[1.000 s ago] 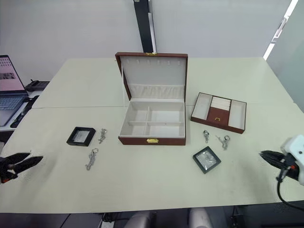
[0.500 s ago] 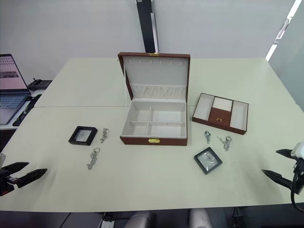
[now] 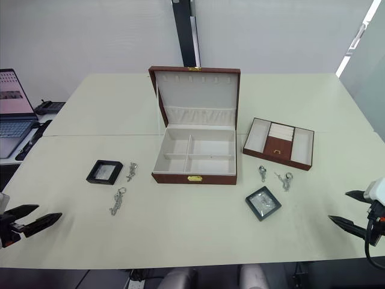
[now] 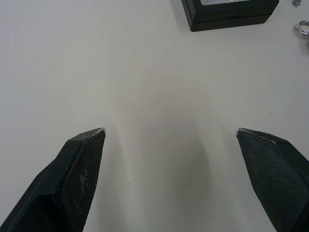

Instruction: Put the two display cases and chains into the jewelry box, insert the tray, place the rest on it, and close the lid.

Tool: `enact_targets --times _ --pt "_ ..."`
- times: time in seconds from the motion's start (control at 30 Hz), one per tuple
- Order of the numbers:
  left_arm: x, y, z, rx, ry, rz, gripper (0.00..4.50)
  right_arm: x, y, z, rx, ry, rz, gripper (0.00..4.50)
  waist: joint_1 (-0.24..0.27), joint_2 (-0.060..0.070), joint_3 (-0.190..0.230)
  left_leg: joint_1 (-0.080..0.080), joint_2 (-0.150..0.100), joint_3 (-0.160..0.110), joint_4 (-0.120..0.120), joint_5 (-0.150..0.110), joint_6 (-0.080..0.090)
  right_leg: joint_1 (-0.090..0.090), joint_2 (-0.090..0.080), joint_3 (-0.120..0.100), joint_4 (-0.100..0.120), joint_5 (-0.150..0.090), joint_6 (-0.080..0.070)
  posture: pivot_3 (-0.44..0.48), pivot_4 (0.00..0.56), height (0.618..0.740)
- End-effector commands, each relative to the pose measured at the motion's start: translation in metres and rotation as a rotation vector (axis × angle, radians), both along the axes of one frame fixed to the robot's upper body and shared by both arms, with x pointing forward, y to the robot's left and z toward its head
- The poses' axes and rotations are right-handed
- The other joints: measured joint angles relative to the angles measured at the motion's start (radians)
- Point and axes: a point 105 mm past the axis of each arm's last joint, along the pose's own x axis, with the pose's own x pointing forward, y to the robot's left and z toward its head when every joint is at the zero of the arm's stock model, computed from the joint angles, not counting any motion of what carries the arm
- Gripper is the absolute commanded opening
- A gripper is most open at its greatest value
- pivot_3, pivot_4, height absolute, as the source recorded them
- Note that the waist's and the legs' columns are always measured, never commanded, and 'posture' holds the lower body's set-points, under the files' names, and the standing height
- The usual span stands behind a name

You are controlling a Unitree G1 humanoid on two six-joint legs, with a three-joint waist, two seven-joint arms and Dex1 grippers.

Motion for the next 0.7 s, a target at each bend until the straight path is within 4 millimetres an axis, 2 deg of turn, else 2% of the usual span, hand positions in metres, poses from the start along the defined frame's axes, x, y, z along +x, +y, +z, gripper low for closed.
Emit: enact_targets --times 0.03,0.23,0.33,0.57,0.7 --pt "0.005 -0.004 0.011 0.012 -0.043 -0.033 4.5 0.003 0.003 0.01 -0.016 -0.033 0.016 4.47 0.0 0.0 0.0 0.0 0.0 0.0 0.0 0.0 0.0 0.0 0.0 0.0 0.0 0.0 0.0 0.0 0.15 0.74" --pt "0.014 -0.017 0.021 0.04 -0.062 -0.113 4.5 0.007 0.005 0.015 -0.02 -0.06 0.028 4.47 0.0 0.0 0.0 0.0 0.0 0.0 0.0 0.0 0.0 0.0 0.0 0.0 0.0 0.0 0.0 0.0 0.15 0.74" --pt "0.017 -0.021 0.024 0.046 -0.085 -0.12 4.5 0.014 0.017 0.024 -0.012 -0.101 0.071 4.47 0.0 0.0 0.0 0.0 0.0 0.0 0.0 0.0 0.0 0.0 0.0 0.0 0.0 0.0 0.0 0.0 0.15 0.74" --pt "0.012 -0.017 0.017 0.074 -0.066 -0.062 4.5 0.041 0.078 0.051 0.08 -0.21 0.273 4.47 -0.006 0.001 0.001 0.0 0.007 0.001 0.0 0.0 0.0 0.0 0.001 0.001 0.0 0.0 0.0 0.0 0.15 0.74" --pt "0.005 -0.01 0.017 0.148 -0.045 -0.053 4.5 0.051 0.128 0.06 0.164 -0.212 0.425 4.47 -0.003 0.001 0.001 0.0 0.008 0.001 0.0 0.0 -0.001 0.0 0.002 0.0 -0.001 0.0 -0.001 0.0 0.15 0.74"
